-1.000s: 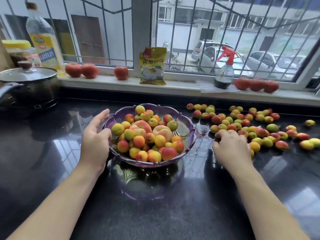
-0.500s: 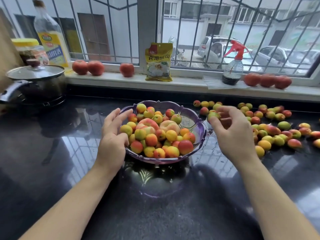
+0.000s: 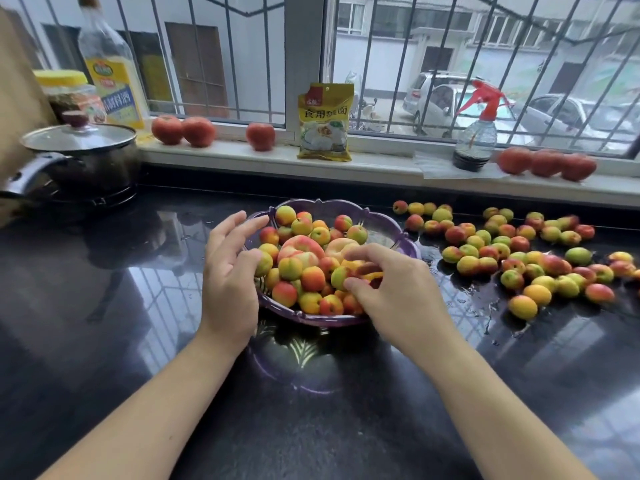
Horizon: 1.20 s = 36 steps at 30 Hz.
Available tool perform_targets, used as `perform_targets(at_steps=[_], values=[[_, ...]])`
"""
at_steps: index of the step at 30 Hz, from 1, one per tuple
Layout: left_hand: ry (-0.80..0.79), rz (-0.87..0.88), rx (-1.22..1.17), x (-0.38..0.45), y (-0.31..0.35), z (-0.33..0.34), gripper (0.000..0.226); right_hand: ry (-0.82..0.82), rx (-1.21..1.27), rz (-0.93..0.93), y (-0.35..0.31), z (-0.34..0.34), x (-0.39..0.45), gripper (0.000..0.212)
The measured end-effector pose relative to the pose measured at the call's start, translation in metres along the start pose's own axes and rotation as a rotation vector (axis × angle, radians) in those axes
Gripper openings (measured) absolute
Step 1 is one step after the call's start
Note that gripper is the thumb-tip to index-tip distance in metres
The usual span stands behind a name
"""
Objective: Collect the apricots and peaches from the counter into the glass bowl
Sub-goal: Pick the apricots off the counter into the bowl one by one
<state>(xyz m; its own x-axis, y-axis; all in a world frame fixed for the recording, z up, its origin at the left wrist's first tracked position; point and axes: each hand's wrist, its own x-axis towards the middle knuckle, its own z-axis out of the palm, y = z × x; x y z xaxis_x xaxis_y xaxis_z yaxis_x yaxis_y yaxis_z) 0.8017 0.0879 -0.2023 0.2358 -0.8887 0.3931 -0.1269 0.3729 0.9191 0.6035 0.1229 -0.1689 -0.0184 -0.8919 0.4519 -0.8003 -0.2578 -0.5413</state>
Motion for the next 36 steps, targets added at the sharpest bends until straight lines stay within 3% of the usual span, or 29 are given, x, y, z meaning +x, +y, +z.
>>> perform_targets(at_steps=[3, 6, 14, 22, 32, 34, 36], values=[[-0.009, -0.017, -0.003, 0.002, -0.003, -0.003, 0.051, 0.183, 0.129, -0.014, 0.007, -0.013, 0.000, 0.014], [-0.047, -0.045, 0.012, 0.003, -0.004, -0.003, 0.050, 0.348, -0.019, 0.073, 0.031, -0.036, 0.004, 0.014], [-0.106, -0.056, 0.068, 0.003, -0.006, -0.001, 0.050, -0.007, -0.517, 0.542, 0.076, -0.045, 0.007, 0.036], [-0.113, -0.060, 0.089, -0.005, -0.004, 0.001, 0.048, -0.067, -0.533, 0.767, 0.100, -0.056, 0.006, 0.038], [-0.117, -0.051, 0.111, -0.006, -0.002, 0.000, 0.043, -0.111, -0.524, 0.705, 0.110, -0.056, 0.011, 0.029], [-0.115, -0.052, 0.111, -0.005, -0.002, 0.001, 0.043, -0.008, -0.461, 0.604, 0.109, -0.056, 0.016, 0.024], [-0.112, -0.048, 0.112, -0.005, -0.002, 0.001, 0.043, 0.215, -0.244, 0.391, 0.100, -0.054, 0.017, 0.018]])
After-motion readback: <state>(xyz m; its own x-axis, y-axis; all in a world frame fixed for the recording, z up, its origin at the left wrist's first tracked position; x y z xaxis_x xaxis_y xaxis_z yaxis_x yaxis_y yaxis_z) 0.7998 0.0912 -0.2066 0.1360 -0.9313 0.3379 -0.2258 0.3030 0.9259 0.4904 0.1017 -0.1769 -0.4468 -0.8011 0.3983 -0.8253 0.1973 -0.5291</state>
